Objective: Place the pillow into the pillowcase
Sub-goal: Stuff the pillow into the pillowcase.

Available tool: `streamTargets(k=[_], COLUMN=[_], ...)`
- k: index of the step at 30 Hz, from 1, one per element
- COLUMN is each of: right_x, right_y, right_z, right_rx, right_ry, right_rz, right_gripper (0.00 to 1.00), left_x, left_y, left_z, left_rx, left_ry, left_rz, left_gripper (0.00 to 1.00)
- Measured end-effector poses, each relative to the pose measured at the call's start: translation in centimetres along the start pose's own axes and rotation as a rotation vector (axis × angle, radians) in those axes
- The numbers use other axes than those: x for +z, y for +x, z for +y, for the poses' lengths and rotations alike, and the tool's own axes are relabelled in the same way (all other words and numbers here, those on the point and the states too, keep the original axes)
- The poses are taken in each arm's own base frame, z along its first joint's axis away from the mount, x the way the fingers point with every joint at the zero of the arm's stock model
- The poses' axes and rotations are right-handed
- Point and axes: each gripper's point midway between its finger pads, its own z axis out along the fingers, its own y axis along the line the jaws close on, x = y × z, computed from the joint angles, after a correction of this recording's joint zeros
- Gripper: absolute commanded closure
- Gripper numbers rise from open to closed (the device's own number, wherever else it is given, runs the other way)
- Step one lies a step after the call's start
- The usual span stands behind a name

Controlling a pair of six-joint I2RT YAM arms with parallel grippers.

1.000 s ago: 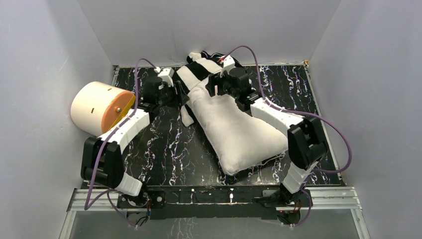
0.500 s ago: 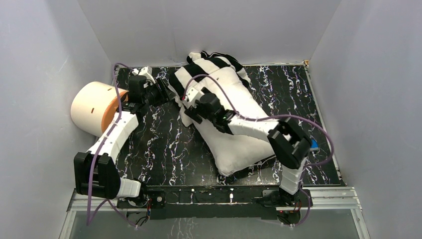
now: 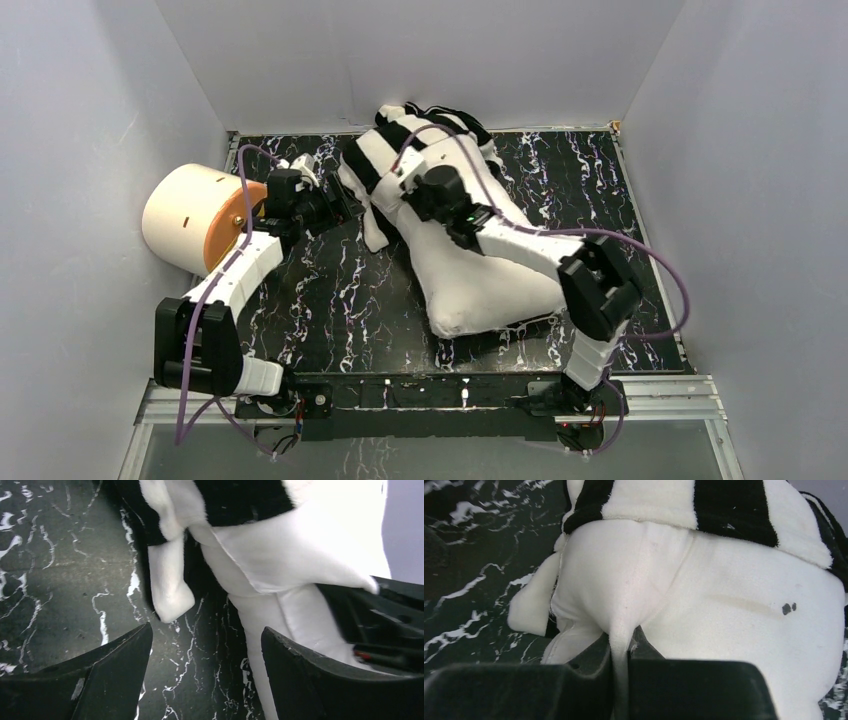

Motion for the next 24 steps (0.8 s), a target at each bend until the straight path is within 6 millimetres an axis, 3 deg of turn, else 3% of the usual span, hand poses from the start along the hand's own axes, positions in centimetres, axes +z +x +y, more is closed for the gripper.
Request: streamTargets(k=[7, 14, 16, 18, 20, 21, 24], right_x=[-5.1, -6.4, -6.5, -6.6, -6.5, -6.5, -6.4], right_y=[-1.3, -1.5, -2.1, -2.4, -2.5, -2.4, -1.9], right_z=[-4.3, -3.1, -3.1, -3.2, -3.3, -3.3, -3.8], right_rx=[0.368, 0.577, 0.639, 0.66, 0.683, 0.699, 0.735], right_ry=[-0.074, -0.172, -0.191, -0.192, -0.187, -0.182, -0.15], right_rz=[-0.121, -0.158, -0.176, -0.186, -0.2, -0.201, -0.212], right_gripper=[1.0, 1.0, 1.0, 1.0, 1.0, 1.0, 1.0], left_x=[0.9, 3.8, 6.2, 7.4, 8.3, 8.5, 8.1], left_y=[1.0, 1.6, 2.8, 3.3, 3.8, 4.0, 4.3], left_z=[-1.6, -1.4, -0.4, -0.3, -0.3, -0.3, -2.2], left_rx=[-0.047, -0.055, -0.09, -0.112, -0.134, -0.144, -0.129], left_ry=[0.144, 0.212, 0.232, 0.252, 0.271, 0.279, 0.327], left_rz=[-0.004, 0.002, 0.031, 0.041, 0.055, 0.062, 0.07], left_gripper=[0.18, 0.18, 0.38, 0.71, 0.93, 0.99, 1.0])
